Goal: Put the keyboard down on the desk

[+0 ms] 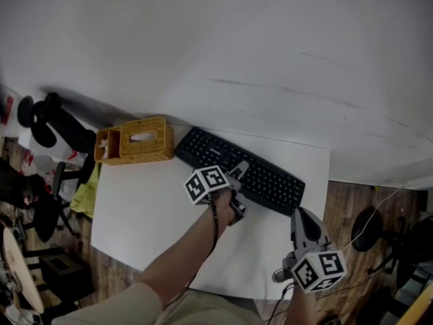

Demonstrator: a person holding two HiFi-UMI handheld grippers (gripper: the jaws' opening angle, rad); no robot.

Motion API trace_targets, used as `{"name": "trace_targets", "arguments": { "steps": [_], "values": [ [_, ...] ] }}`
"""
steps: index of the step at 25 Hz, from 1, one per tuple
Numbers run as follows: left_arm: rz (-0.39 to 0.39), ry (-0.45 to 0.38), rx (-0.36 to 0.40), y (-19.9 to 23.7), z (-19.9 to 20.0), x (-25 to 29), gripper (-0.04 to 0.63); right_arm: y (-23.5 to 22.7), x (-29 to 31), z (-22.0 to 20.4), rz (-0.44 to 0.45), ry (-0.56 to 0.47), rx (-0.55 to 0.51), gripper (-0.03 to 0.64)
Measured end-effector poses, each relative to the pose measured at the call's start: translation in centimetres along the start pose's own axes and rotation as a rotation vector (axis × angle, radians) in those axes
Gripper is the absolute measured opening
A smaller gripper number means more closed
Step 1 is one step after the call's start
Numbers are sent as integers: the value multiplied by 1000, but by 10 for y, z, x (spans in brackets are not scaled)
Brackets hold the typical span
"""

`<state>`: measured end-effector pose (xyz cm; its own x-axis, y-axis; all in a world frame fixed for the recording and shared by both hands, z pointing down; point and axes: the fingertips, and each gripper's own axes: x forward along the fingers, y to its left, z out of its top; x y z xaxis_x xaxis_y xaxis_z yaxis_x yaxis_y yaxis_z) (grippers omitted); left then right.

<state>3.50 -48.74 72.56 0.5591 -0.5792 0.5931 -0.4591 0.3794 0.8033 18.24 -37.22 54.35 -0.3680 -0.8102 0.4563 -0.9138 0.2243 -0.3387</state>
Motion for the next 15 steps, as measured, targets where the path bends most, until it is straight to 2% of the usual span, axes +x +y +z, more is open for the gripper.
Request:
{"name": "trace_targets", "arguments": {
  "steps": [5, 8, 15],
  "values": [
    [108, -41, 17, 8, 5, -10, 397, -4, -6, -1, -20, 5, 5, 25],
    [168, -29, 58, 15, 6, -12, 416, -4, -9, -2, -24, -1, 20, 25],
    [239, -8, 106, 29, 5, -23, 433, 3, -18, -10, -16, 15, 30, 25]
  ]
}}
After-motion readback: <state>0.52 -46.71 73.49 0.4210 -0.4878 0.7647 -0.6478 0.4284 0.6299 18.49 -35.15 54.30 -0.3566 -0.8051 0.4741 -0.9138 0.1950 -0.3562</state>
